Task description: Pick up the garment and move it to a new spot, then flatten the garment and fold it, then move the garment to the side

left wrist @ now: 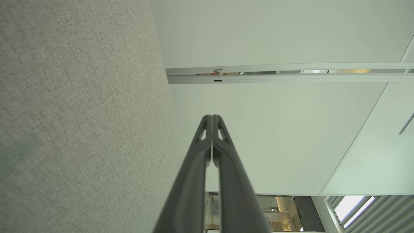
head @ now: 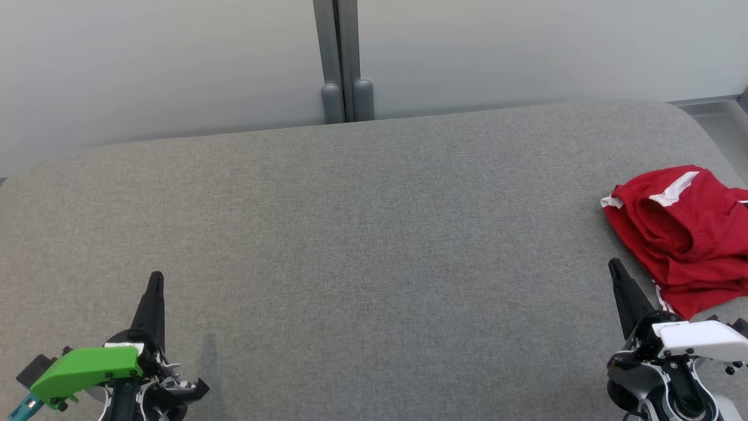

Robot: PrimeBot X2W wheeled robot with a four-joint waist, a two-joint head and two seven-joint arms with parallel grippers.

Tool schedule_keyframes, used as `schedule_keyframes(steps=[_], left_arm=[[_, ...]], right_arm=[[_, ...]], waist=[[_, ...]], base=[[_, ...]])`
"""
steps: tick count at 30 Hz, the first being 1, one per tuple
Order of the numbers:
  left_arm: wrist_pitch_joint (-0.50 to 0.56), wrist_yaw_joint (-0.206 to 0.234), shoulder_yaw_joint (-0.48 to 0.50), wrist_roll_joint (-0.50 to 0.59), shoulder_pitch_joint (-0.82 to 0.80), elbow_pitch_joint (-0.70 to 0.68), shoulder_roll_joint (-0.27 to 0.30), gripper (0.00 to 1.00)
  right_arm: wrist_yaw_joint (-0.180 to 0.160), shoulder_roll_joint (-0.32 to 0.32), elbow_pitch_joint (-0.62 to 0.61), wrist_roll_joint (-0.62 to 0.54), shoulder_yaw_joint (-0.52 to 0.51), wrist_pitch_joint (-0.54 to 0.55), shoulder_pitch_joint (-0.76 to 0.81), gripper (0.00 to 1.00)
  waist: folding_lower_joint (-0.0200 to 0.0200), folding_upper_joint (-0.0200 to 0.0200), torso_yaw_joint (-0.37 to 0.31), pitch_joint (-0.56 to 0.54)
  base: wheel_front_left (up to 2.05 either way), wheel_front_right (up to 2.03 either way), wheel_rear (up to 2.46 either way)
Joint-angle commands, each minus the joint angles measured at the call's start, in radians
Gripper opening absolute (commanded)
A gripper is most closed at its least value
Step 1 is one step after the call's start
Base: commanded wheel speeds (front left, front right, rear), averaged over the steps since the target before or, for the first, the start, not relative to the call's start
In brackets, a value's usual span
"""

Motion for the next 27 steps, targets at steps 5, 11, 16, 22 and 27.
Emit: schedule_keyframes(steps=[5,11,16,22,27], left_arm=[[0.004,-0.005,0.003,0.004,-0.011,-0.002,0.001,0.0],[0.004,-0.005,0.003,0.004,-0.011,-0.002,0.001,0.0],[0.004,-0.005,0.003,0.004,-0.011,-0.002,0.001,0.0],[0.004,-0.005,0.003,0.004,-0.011,-0.002,0.001,0.0],[0.004,-0.005,0.003,0.005,-0.011,-0.002,0.001,0.0]], right_arm=[[0.0,-0.006,-0.004,0.003,-0.002,0.003,-0.008,0.0],[0.0,-0.006,-0.004,0.003,-0.002,0.003,-0.008,0.0],[0.0,-0.006,-0.004,0.003,-0.002,0.003,-0.008,0.0],[0.0,-0.006,-0.004,0.003,-0.002,0.003,-0.008,0.0],[0.0,-0.006,-0.004,0.003,-0.002,0.003,-0.008,0.0]], waist=[[0.0,0.0,0.0,0.0],[0.0,0.0,0.0,0.0],[0.0,0.0,0.0,0.0],[0.0,0.0,0.0,0.0],[0.0,0.0,0.0,0.0]], base=[[0.0,0.0,0.0],[0.0,0.0,0.0],[0.0,0.0,0.0],[0.0,0.0,0.0],[0.0,0.0,0.0]])
